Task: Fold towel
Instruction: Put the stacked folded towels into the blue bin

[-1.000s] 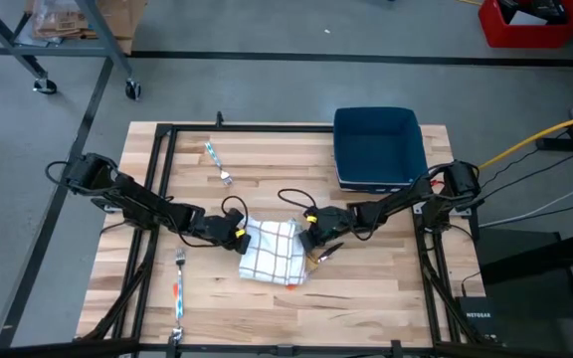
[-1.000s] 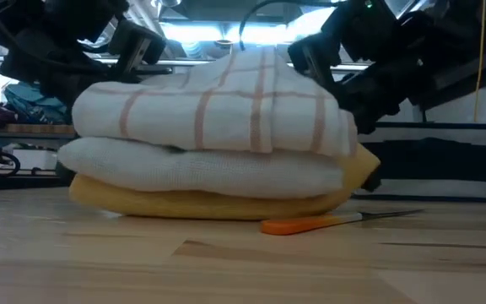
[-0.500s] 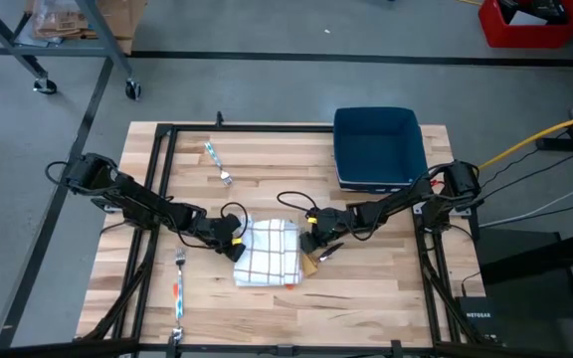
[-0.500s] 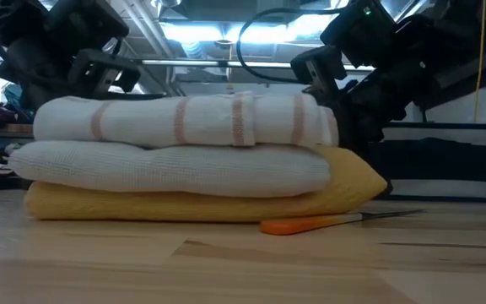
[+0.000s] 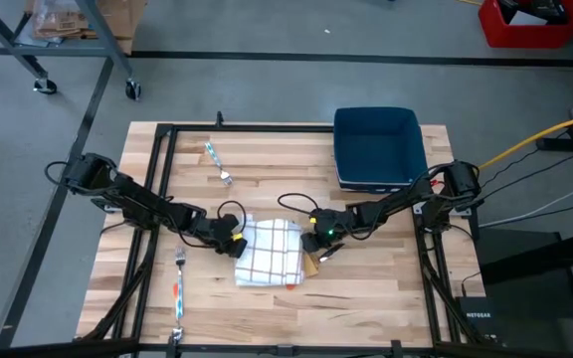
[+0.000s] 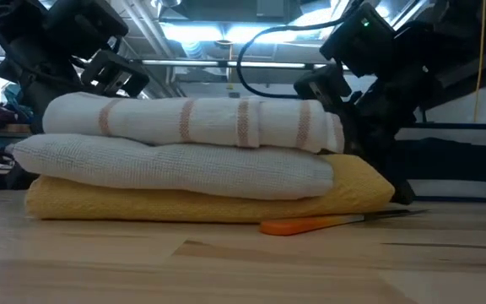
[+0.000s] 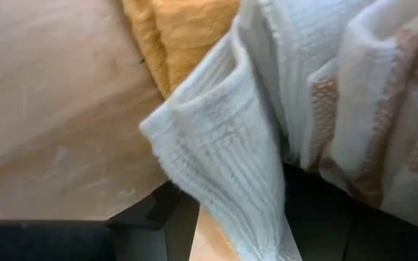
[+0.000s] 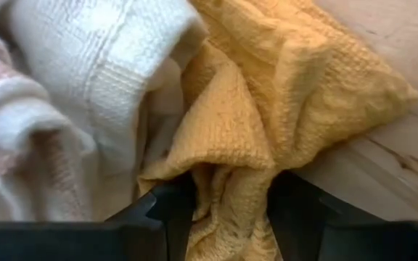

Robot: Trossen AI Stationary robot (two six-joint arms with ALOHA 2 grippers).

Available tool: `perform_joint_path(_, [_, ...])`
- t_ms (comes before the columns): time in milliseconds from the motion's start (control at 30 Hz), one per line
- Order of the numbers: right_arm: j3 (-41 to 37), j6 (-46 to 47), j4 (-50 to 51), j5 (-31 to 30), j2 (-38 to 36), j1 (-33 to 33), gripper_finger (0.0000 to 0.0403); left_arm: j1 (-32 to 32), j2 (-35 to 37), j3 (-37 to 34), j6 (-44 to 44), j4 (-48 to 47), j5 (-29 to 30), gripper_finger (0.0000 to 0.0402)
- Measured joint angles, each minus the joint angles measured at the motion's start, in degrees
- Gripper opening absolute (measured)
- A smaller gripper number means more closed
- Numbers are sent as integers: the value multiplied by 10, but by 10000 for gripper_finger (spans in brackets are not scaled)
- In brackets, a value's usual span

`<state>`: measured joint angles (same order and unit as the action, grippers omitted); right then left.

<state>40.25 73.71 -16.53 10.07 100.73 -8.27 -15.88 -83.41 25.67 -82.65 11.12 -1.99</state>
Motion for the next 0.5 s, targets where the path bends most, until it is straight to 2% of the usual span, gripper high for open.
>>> perform_joint_path(500, [0,0,1,0,0,0,161,-51,-4,0,-53,-16,-5,179])
